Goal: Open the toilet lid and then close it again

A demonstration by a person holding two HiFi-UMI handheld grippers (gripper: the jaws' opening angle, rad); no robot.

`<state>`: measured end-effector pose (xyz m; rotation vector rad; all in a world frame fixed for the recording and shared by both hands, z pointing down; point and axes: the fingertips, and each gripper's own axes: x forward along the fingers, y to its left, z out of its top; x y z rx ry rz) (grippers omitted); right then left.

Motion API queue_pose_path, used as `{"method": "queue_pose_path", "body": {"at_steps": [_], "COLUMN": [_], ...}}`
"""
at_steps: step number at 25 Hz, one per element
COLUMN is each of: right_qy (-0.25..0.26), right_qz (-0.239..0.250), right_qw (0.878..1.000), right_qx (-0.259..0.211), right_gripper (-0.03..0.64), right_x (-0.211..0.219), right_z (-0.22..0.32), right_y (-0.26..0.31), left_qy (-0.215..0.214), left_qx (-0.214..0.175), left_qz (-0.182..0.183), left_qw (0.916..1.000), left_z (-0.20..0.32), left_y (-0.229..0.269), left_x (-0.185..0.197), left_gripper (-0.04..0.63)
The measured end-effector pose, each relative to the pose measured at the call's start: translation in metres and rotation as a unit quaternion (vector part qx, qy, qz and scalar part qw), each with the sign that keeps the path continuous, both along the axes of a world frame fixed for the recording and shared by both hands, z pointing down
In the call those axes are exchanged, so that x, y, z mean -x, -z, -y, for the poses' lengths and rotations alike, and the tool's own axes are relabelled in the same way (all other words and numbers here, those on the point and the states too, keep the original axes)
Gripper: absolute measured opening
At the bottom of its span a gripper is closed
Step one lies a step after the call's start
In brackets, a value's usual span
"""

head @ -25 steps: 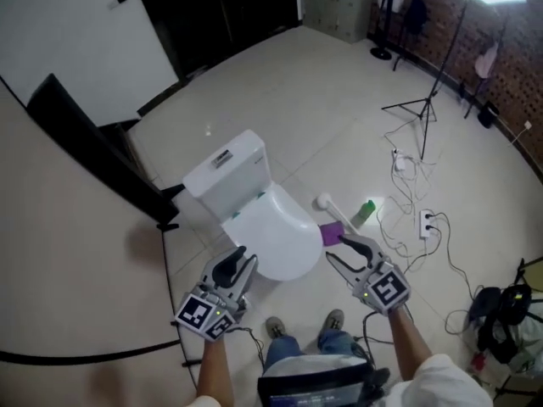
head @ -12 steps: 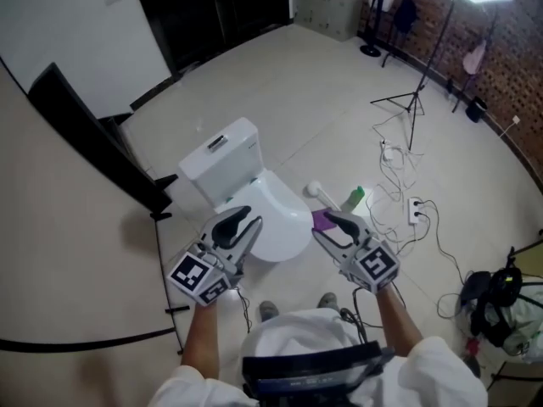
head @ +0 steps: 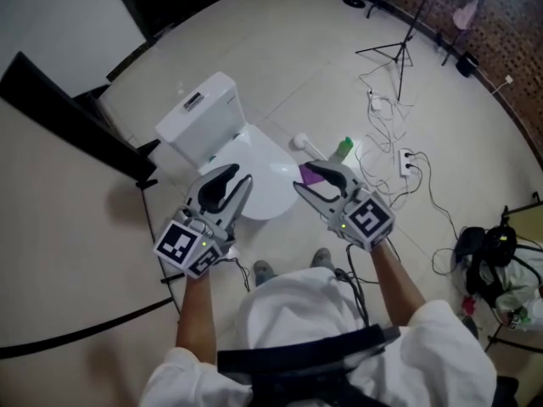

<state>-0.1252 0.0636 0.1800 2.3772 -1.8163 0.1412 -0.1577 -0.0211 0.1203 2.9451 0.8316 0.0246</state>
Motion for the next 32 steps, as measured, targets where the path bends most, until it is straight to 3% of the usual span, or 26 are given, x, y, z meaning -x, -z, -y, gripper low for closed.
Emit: {"method": "queue_pose_path", "body": {"at_steps": [6,16,19,22,25,29,32], "right_qy": [0.007,0.024,0.03,0.036,0.035,0.031,0.028], "right_qz": [0.003,0.008,0.005,0.0,0.0,-0.006,-0.023], "right_qw": [1.0,1.0,1.0,0.999,0.999,0.997,0.994], "right_qx": [0.004,-0.002,0.001,0.013,0.036,0.071,0.102], "right_gripper": [0.167,0.167,0.167,0.167,0.167,0.167,0.167], "right_x": [-0.004,-0.014,-0.014,-0.015,-0.014,0.002,0.02], "right_z": [-0.006,-0.029,-0.039,-0.051,-0.06,-0.061,-0.051], "right_y": [-0.002,-0.006,-0.013,-0.025,-0.043,-0.065,-0.079], "left_qy": [0.021,0.069,0.084,0.099,0.106,0.101,0.082], "left_qx": [-0.014,-0.028,-0.055,-0.11,-0.16,-0.174,-0.226], "left_qz": [0.022,-0.001,0.014,0.029,0.015,0.033,0.049], "left_qw": [0.9994,0.9972,0.9948,0.9886,0.9812,0.979,0.9696], "left_z": [-0.003,-0.015,-0.019,-0.024,-0.023,-0.007,0.02], "left_y": [-0.01,-0.006,-0.019,-0.036,-0.052,-0.072,-0.09], "left_x": [-0.006,-0.012,-0.011,-0.012,-0.013,-0.005,0.005], "left_gripper": [0.086,0.089,0.095,0.095,0.095,0.095,0.095]}}
